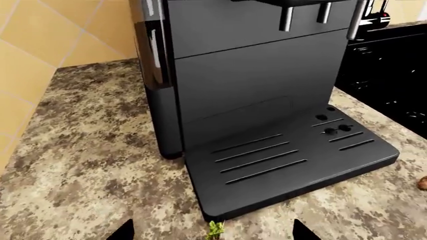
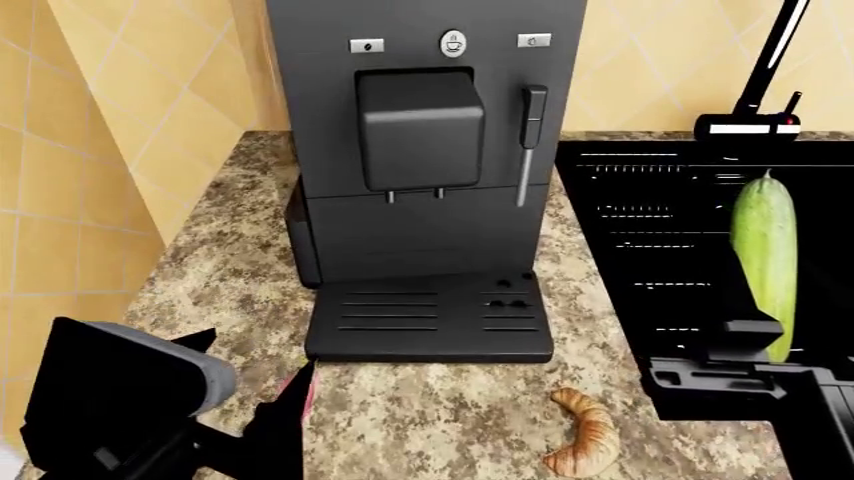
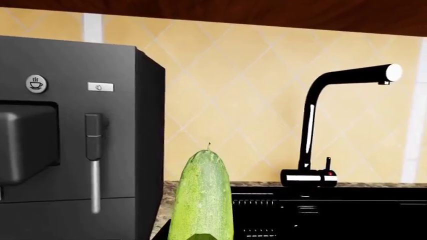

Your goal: Pick up the fruits and vegetables and place them in the sink. Turn on the sink faucet to wash them. Then turn the sink off and put them in the tray.

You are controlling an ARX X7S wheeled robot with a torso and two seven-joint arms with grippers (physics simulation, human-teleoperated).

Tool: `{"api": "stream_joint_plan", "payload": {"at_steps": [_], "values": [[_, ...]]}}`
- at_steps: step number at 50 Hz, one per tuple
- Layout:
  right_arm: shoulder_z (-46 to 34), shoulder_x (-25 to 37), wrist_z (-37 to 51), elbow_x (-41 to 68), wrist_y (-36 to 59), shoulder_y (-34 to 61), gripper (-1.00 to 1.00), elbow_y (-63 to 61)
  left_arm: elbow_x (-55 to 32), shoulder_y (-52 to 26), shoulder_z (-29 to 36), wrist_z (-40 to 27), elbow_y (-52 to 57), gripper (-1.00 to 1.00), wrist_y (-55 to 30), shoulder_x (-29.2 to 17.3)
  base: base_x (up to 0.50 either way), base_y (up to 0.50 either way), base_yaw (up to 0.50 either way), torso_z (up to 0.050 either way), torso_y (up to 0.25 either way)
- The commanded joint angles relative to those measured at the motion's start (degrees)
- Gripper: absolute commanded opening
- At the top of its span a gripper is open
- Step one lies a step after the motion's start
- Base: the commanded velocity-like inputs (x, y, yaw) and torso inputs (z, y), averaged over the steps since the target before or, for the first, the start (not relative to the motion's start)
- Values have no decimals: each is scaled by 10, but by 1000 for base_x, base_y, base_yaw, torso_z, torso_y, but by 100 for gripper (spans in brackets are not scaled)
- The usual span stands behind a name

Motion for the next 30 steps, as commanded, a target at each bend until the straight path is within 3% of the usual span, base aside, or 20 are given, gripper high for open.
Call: {"api": "stream_joint_plan", "payload": {"at_steps": [1, 11, 30], "values": [[6, 11, -4, -1, 9, 4, -100, -4, -83, -42, 42, -41, -15, 100, -14, -28, 0, 0, 0, 0, 0], [11, 12, -4, 2, 15, 5, -100, -8, -111, -48, 40, -44, -15, 100, -8, -41, 0, 0, 0, 0, 0], [18, 13, -6, 7, 19, 0, -100, -7, -126, -102, 98, -53, -50, 100, -29, -15, 0, 0, 0, 0, 0]]}}
